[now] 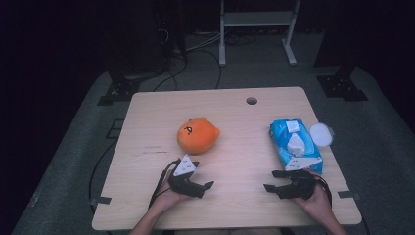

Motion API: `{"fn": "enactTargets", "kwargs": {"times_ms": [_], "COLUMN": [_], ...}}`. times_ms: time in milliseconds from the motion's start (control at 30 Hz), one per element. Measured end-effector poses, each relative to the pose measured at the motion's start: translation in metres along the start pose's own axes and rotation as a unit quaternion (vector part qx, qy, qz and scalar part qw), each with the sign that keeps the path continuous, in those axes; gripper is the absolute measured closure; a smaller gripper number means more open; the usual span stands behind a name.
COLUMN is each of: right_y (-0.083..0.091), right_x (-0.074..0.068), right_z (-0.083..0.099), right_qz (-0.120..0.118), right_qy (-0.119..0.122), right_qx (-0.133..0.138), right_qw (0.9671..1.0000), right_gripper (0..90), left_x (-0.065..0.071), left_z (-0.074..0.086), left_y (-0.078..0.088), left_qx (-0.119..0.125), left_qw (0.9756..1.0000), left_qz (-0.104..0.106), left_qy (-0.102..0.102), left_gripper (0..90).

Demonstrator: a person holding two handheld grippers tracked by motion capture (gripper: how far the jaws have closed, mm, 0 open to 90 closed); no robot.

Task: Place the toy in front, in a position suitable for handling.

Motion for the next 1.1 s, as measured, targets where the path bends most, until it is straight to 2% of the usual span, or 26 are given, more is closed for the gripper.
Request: {"fn": "enactTargets", "kwargs": {"times_ms": [167, 267, 333, 433, 500, 667, 800, 833, 867, 900, 1000, 1033, 1067, 1100], "right_y": [0.000, 0.001, 0.002, 0.003, 0.003, 0.003, 0.002, 0.001, 0.001, 0.001, 0.002, 0.002, 0.001, 0.001], "right_x": [0.003, 0.003, 0.003, 0.001, 0.000, -0.001, -0.001, -0.001, 0.000, 0.000, 0.000, 0.000, 0.001, 0.001], "right_z": [0.002, 0.002, 0.002, 0.003, 0.003, 0.002, 0.002, 0.001, 0.001, 0.001, 0.000, 0.000, 0.001, 0.001], "right_qz": [-0.005, -0.003, -0.001, -0.001, 0.001, 0.000, 0.000, 0.001, 0.003, 0.003, 0.003, 0.003, 0.001, 0.001], "right_qy": [-0.009, -0.010, -0.010, -0.013, -0.012, -0.014, -0.013, -0.014, -0.011, -0.010, -0.011, -0.011, -0.012, -0.011], "right_qx": [0.003, 0.004, 0.007, 0.006, 0.005, 0.006, 0.006, 0.004, 0.003, 0.005, 0.006, 0.006, 0.006, 0.005], "right_qw": [0.9999, 0.9999, 0.9999, 0.9999, 0.9999, 0.9999, 0.9999, 0.9999, 0.9999, 0.9999, 0.9999, 0.9999, 0.9999, 0.9999], "right_gripper": [32.8, 32.7, 32.6, 32.6, 32.6, 32.5, 32.4, 32.4, 32.4, 32.4, 32.4, 32.4, 32.4, 32.4], "left_x": [0.000, -0.002, -0.004, -0.008, -0.014, -0.036, -0.060, -0.068, -0.068, -0.080, -0.099, -0.099, -0.108, -0.113], "left_z": [-0.001, -0.006, -0.013, -0.030, -0.042, -0.073, -0.092, -0.096, -0.096, -0.098, -0.097, -0.097, -0.095, -0.095], "left_y": [-0.002, 0.002, 0.007, 0.017, 0.024, 0.041, 0.051, 0.052, 0.052, 0.051, 0.047, 0.047, 0.042, 0.039], "left_qx": [-0.001, 0.007, 0.017, 0.047, 0.065, 0.105, 0.129, 0.135, 0.135, 0.138, 0.131, 0.131, 0.128, 0.125], "left_qw": [0.9999, 0.9999, 0.9998, 0.9989, 0.9978, 0.9937, 0.9895, 0.9884, 0.9884, 0.9866, 0.9850, 0.9850, 0.9837, 0.9835], "left_qz": [0.011, 0.010, 0.006, 0.003, -0.009, -0.038, -0.059, -0.060, -0.060, -0.070, -0.091, -0.091, -0.093, -0.095], "left_qy": [0.004, 0.006, 0.007, 0.009, 0.005, 0.009, 0.025, 0.036, 0.036, 0.052, 0.065, 0.065, 0.085, 0.089], "left_gripper": [8.9, 9.1, 9.1, 9.1, 9.0, 8.9, 8.8, 8.8, 8.8, 8.7, 8.8, 8.8, 8.8, 8.8]}}
Point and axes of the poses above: each handheld gripper's, and its own axes: y roughly backward along the jaws, z roughly out of its underside, x roughly to its right, the point moved 5 cm from there along -y, roughly forward along the jaws, and after that the axes turned 8 degrees about y, right-handed, at the moved point
